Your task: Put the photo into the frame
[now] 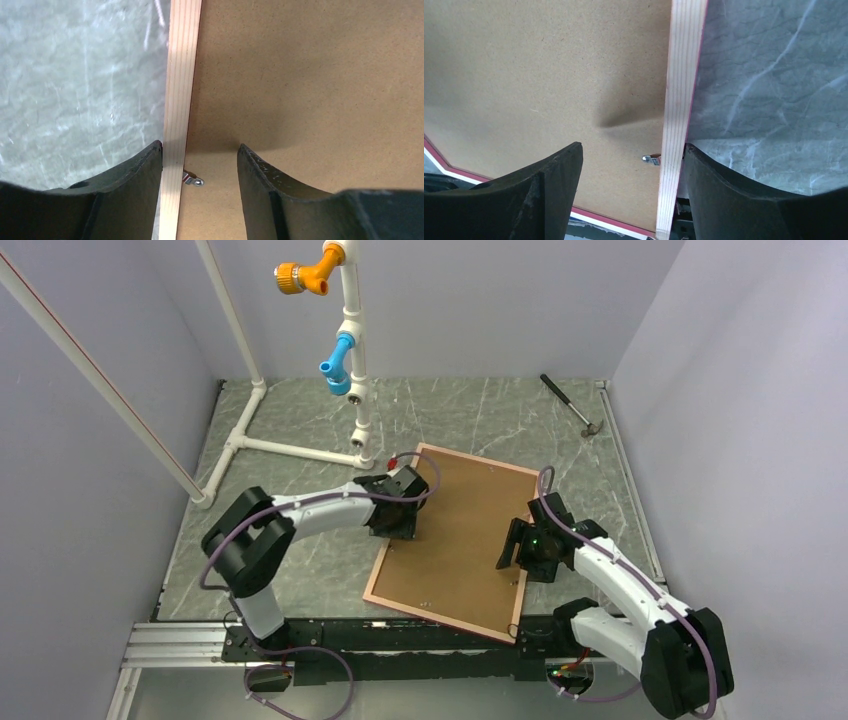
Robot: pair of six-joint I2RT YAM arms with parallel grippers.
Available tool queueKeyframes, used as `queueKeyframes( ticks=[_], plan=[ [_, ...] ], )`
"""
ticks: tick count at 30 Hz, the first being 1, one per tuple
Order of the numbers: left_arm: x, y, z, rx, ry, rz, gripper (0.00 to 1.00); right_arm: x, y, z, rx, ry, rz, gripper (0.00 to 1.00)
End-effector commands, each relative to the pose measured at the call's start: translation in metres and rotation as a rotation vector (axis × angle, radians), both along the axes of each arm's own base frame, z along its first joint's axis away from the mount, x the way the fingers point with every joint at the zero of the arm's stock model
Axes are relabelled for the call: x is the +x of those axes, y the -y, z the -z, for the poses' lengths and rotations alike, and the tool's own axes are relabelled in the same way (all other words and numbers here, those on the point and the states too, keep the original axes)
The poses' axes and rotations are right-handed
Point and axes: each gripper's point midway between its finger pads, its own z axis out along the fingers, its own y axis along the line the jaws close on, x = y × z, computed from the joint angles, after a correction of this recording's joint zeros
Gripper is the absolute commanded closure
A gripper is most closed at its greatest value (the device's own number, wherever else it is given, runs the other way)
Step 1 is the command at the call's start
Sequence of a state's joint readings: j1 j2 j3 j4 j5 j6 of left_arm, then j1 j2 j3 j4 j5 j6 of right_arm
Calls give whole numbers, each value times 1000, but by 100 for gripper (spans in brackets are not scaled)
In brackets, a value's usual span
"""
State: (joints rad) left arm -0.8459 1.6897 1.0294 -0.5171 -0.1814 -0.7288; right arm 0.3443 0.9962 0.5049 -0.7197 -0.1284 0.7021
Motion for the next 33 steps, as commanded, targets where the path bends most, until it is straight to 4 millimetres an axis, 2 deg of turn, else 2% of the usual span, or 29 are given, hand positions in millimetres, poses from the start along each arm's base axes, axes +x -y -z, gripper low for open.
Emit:
queueKeyframes(
  ticks=[1, 7, 11, 12, 14, 17, 20, 24, 29, 33],
  plan=[
    [18, 90, -36, -208, 33, 152, 43, 0, -35, -17, 203, 25, -40, 26],
    [45, 127, -48, -213, 52, 230, 41, -2, -50, -21, 301, 31, -41, 26],
    [60, 153, -45, -223, 49, 282, 40, -5, -61, -24, 369, 31, -45, 25],
    [65, 159, -51, -234, 60, 294, 39, -6, -65, -26, 384, 37, -47, 25],
    [70, 169, -50, -236, 61, 313, 37, -8, -73, -28, 412, 45, -57, 25],
    [80, 174, -63, -233, 98, 319, 30, -9, -85, -33, 447, 59, -68, 25],
    [83, 169, -79, -219, 139, 323, 21, -10, -97, -38, 485, 63, -83, 24],
    [80, 148, -106, -167, 213, 295, 9, -10, -106, -42, 511, 74, -112, 23],
    [57, 109, -132, -138, 244, 212, 4, -9, -112, -48, 529, 89, -145, 22],
    [31, 68, -131, -151, 194, 78, 5, -7, -114, -53, 534, 111, -164, 22]
  ],
)
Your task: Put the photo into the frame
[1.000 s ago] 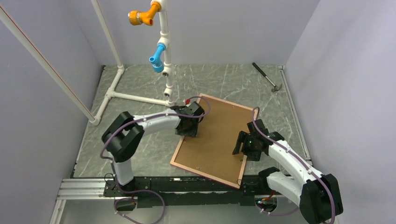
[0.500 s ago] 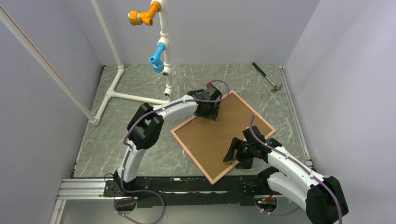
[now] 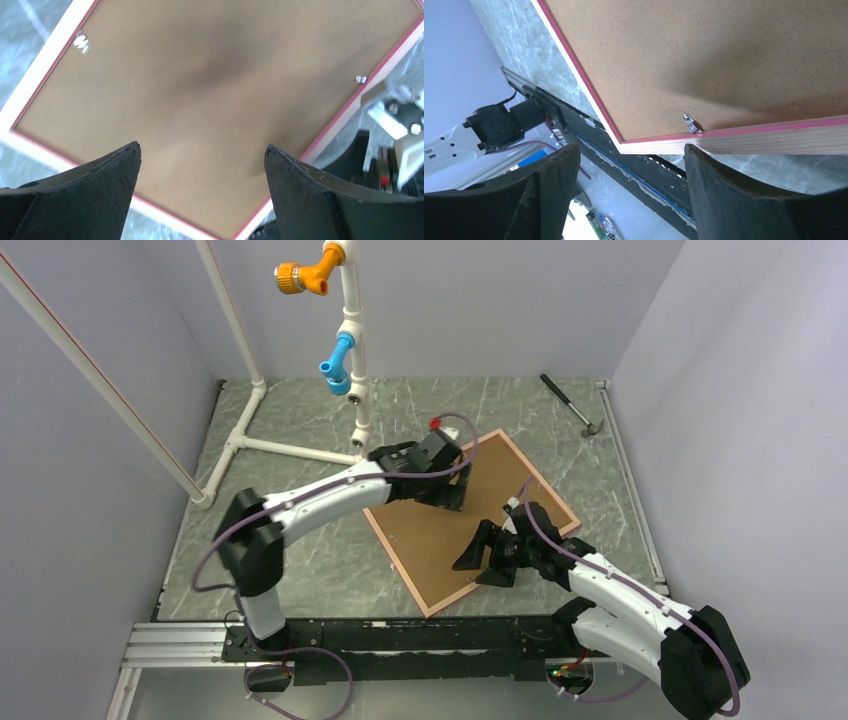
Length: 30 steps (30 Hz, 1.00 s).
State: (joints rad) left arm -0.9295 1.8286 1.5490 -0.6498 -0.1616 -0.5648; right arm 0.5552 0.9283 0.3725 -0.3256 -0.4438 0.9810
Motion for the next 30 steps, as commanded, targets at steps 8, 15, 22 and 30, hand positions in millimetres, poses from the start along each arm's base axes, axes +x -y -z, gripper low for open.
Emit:
queueKeyframes(
  ticks=[8, 15, 22, 30],
  plan=[
    [-69, -97, 13, -131, -154, -335, 8, 19, -14, -29, 38, 104, -36, 21],
    [-97, -112, 61, -178, -281, -428, 12, 30, -16, -34, 4, 127, -53, 21],
    [-97, -98, 95, -185, -333, -427, 21, 38, -13, -39, -35, 147, -49, 21],
    [-95, -100, 108, -116, -331, -414, 48, 40, -9, -40, -54, 157, -33, 22]
  ],
)
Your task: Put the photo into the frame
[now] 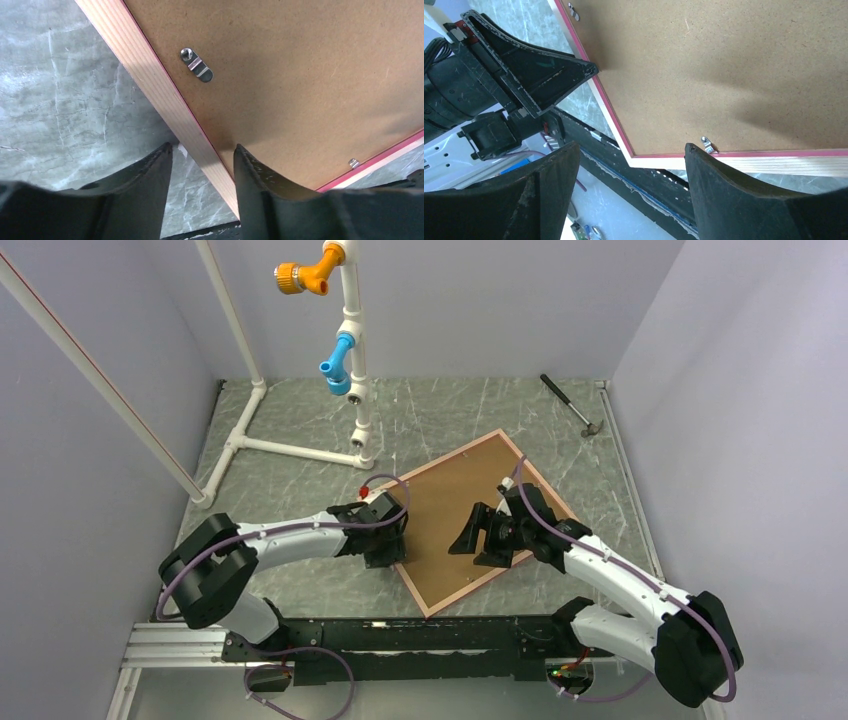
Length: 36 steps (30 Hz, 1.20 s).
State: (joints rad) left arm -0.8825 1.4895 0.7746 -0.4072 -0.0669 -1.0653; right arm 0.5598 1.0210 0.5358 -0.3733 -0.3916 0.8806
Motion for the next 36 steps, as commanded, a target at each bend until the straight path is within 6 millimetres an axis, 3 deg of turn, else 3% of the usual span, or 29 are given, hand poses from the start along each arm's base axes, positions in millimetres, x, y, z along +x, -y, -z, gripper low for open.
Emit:
queueKeyframes(
  ticks=[1, 4, 12, 21, 26, 33, 36],
  plan=[
    [7, 7, -3, 0, 21, 10, 54, 10, 0, -14, -4, 54, 8, 22],
    [10, 4, -1, 34, 23, 26, 64, 13, 2, -15, -15, 55, 12, 22],
    [21, -12, 6, 174, 21, 92, 79, 23, 16, -20, -46, 76, 34, 22],
    [25, -65, 6, 278, 36, 104, 81, 34, 49, -18, -83, 89, 92, 22],
    [22, -92, -4, 355, 62, 137, 81, 47, 69, -19, -158, 107, 129, 22],
    [13, -119, -12, 387, 69, 151, 80, 74, 114, -8, -325, 101, 228, 22],
    [11, -123, -10, 359, 69, 132, 75, 90, 131, -4, -358, 98, 274, 22]
  ],
)
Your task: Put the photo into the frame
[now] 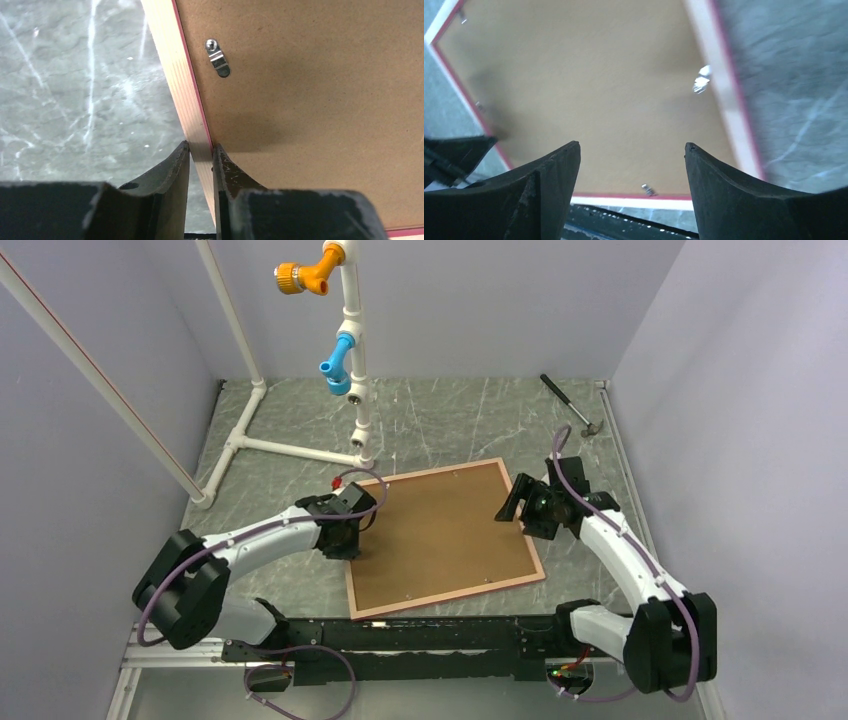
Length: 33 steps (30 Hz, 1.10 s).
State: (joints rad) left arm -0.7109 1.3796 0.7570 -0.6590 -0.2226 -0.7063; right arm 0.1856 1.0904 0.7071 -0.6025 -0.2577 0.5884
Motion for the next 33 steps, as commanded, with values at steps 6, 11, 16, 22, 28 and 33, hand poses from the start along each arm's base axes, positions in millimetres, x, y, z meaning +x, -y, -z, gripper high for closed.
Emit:
queueKeyframes(
  ticks=[6, 11, 16, 22, 28, 33],
  plan=[
    [-1, -5, -4, -107, 5, -1, 44, 46, 39, 10, -133, 10, 64, 20],
    [7, 5, -3, -222, 5, -20, 30, 48, 28, 32, -85, -46, 27, 20],
    [18, 24, -11, -432, 26, -19, 30, 27, 5, 58, 50, -127, -12, 20],
    [39, 33, -24, -501, 47, -7, 30, -4, 4, 67, 68, -162, -24, 21],
    [63, 38, -37, -485, 62, 20, 29, -35, 1, 66, 97, -178, -32, 21],
    [74, 18, -34, -408, 34, 1, 27, -47, -5, 61, 109, -174, -35, 22]
  ],
)
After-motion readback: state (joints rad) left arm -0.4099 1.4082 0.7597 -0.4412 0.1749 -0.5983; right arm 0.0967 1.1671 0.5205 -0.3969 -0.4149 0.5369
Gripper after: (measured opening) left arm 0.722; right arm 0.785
